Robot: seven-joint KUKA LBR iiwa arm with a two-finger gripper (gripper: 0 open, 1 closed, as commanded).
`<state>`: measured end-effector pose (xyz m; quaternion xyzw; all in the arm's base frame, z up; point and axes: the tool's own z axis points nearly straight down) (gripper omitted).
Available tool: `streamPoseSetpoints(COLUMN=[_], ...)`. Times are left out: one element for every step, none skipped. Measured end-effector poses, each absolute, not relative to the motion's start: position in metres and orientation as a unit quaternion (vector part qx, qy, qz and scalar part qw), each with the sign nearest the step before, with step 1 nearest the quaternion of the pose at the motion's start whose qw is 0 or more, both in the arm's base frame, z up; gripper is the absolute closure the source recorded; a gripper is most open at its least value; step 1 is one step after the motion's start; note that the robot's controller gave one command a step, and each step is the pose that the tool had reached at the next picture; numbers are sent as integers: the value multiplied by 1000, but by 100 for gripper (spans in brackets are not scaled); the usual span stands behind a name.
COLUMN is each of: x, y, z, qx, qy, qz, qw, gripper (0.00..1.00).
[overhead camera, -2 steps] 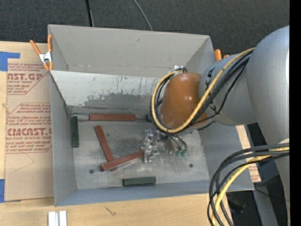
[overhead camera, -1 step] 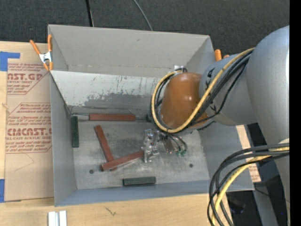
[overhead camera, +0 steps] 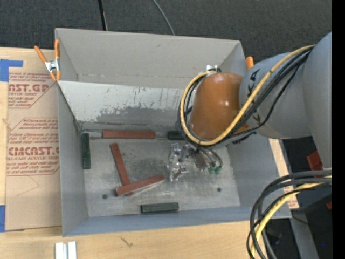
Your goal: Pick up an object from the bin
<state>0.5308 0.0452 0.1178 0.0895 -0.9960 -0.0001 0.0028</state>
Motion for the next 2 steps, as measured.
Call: streamPoseSetpoints(x=[532, 533], y=[49, 49], z=[71, 73], qx=[160, 160], qy=[-987, -987], qz=[0, 0], qw=[-1, -1], gripper=[0, 0])
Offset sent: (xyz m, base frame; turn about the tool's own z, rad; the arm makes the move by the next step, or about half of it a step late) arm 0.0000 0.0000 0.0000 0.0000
